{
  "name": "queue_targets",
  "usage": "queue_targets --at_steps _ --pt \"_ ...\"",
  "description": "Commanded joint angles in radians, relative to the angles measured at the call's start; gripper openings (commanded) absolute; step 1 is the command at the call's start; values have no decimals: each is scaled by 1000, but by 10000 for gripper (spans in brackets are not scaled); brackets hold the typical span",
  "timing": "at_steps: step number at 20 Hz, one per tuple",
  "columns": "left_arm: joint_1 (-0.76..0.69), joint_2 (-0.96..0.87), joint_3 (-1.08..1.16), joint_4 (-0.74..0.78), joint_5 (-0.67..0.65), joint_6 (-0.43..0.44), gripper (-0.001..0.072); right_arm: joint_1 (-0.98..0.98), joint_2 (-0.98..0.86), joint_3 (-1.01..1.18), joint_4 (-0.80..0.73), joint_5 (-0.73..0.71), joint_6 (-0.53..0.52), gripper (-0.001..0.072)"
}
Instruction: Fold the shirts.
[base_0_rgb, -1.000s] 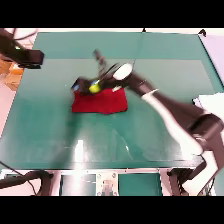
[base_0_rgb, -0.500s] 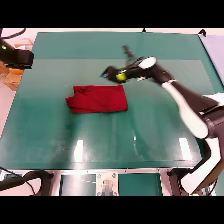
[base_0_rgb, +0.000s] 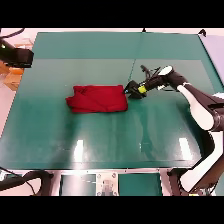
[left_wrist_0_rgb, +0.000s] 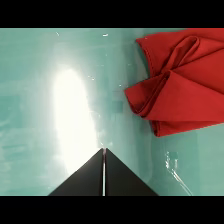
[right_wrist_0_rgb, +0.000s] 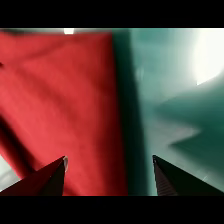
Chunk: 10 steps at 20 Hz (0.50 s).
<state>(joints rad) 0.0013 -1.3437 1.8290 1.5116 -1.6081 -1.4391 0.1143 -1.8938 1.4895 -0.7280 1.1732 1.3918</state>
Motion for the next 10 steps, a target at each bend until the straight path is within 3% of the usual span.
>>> queue_targets --at_steps 1,3,4,5,6,10 --pt "0 0 0 -2 2 -3 24 89 -32 -14 47 -79 -24 613" --pt "0 0 0 -2 2 -3 25 146 -32 2 47 -111 -24 612" --pt "0 0 0 -2 2 -3 25 167 -32 16 47 -109 -23 456" --pt "0 0 0 -2 2 -3 24 180 -32 35 46 -98 -24 56" --pt "0 0 0 -1 2 -3 24 187 -31 62 47 -80 -23 16" --pt "0 0 0 -1 -8 -1 25 137 26 271 47 51 23 13"
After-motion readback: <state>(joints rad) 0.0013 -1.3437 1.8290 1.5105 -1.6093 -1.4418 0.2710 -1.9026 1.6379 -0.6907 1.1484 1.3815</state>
